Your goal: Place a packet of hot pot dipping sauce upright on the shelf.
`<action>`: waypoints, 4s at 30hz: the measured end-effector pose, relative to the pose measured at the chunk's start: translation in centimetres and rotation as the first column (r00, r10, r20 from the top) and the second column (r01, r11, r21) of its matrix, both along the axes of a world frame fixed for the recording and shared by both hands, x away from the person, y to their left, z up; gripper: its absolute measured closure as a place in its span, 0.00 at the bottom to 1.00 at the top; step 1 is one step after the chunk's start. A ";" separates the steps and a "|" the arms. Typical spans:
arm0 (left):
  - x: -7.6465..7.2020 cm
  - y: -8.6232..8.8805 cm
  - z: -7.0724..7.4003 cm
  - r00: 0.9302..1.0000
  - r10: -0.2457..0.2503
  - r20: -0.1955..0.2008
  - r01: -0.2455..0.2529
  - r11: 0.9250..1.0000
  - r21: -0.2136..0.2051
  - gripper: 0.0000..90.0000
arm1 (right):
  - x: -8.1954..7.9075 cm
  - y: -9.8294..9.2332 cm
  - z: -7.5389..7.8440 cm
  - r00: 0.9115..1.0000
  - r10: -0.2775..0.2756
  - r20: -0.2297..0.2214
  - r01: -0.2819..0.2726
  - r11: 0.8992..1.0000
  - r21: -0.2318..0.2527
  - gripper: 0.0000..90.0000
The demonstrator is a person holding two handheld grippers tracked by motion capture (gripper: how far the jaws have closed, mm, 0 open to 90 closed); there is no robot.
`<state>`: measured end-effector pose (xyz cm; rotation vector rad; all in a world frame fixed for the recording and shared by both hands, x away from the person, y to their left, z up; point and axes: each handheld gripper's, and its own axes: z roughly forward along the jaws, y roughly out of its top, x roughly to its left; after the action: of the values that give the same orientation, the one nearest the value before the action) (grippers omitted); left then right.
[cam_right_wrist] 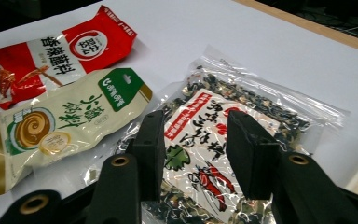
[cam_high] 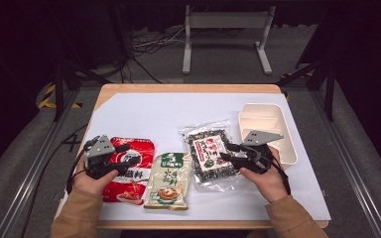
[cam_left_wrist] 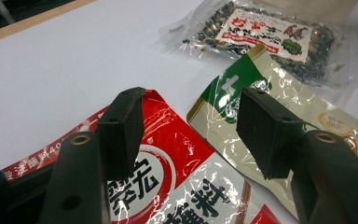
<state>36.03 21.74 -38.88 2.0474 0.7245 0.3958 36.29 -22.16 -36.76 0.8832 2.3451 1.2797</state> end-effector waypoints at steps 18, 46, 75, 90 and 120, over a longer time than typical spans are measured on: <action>-0.2 0.2 0.4 1.000 0.011 -0.028 -0.012 1.000 -0.027 0.40 | 0.7 1.9 0.5 0.990 0.098 -0.102 -0.099 0.995 -0.005 0.50; 0.0 0.5 0.1 0.997 0.060 -0.044 -0.061 0.998 -0.023 0.30 | 3.8 7.7 1.9 0.973 0.196 -0.119 -0.207 0.974 -0.089 0.42; 0.4 0.4 -0.5 0.997 0.068 -0.047 -0.068 0.998 -0.007 0.25 | 8.0 12.1 -2.7 0.902 0.259 -0.344 -0.321 0.937 -0.135 0.42; 0.4 0.3 -0.7 0.996 0.068 -0.061 -0.069 0.997 -0.016 0.24 | 8.8 13.4 -4.2 0.874 0.277 -0.400 -0.364 0.917 -0.162 0.48; 0.5 0.2 -0.7 0.996 0.060 -0.059 -0.061 0.998 -0.006 0.24 | 6.2 15.5 -3.2 0.793 0.416 -0.444 -0.542 0.815 -0.206 0.74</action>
<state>36.51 21.94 -39.62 2.0412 0.8240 0.3679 42.51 -6.69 -39.95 0.4531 3.1327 0.8766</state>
